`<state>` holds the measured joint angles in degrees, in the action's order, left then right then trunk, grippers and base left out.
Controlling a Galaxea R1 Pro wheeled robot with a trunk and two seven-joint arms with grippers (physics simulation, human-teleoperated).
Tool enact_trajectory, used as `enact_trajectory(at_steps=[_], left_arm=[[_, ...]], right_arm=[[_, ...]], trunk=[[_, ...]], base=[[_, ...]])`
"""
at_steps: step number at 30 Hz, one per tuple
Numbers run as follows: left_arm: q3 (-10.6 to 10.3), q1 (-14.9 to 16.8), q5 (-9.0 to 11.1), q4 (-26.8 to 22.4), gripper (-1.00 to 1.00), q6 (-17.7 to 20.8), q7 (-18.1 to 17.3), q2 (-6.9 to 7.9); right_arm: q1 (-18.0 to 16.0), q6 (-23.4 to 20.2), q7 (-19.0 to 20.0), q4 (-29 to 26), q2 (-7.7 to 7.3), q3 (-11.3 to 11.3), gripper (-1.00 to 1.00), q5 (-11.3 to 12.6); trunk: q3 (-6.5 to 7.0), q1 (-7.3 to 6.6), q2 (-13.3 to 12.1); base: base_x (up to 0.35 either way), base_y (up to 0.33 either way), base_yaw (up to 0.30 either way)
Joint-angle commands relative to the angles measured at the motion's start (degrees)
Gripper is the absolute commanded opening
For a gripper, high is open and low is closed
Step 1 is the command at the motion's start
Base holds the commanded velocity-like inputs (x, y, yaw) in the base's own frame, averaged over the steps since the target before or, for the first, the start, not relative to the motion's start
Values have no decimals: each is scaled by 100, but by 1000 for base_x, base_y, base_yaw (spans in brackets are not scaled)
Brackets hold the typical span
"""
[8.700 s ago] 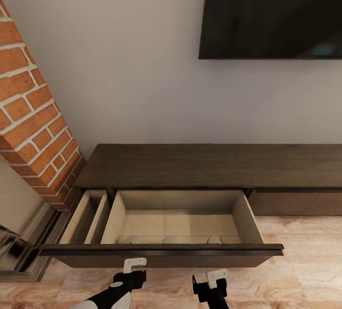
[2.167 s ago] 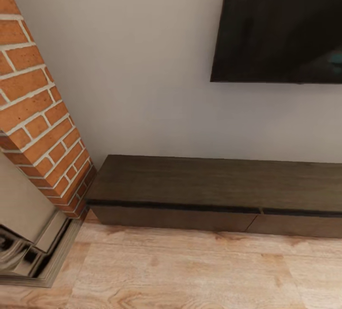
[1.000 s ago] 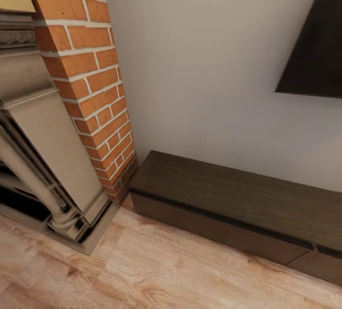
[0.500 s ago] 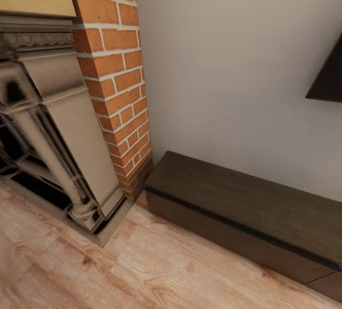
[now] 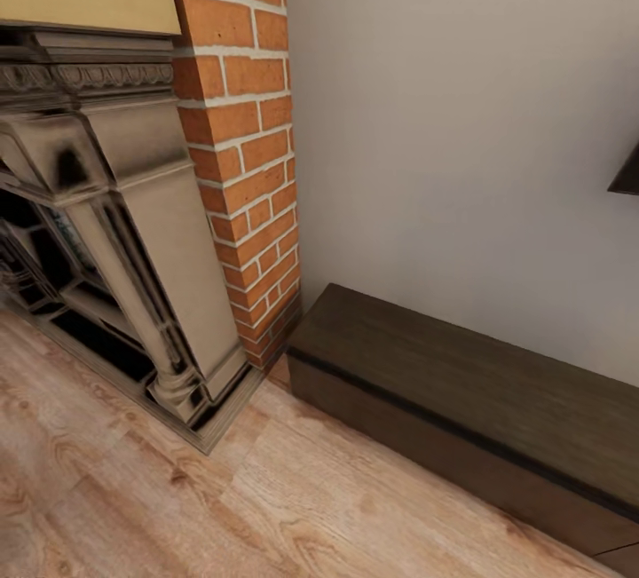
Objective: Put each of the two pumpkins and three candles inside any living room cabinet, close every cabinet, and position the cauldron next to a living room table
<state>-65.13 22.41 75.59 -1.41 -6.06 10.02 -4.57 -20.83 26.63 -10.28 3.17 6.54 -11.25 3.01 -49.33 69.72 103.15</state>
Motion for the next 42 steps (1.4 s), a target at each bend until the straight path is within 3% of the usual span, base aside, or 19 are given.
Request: enact_trajectory(at_steps=[1, 21, 42], left_arm=[[0, 0, 0, 0, 100, 0, 0, 0], [0, 0, 0, 0, 100, 0, 0, 0], [0, 0, 0, 0, 100, 0, 0, 0]], right_arm=[[0, 0, 0, 0, -1, 0, 100, -1], [0, 0, 0, 0, -4, 0, 100, -3], [0, 0, 0, 0, -1, 0, 100, -3]], trunk=[[0, 0, 0], [0, 0, 0], [0, 0, 0]], base=[[0, 0, 20], [0, 0, 8], [0, 0, 266]])
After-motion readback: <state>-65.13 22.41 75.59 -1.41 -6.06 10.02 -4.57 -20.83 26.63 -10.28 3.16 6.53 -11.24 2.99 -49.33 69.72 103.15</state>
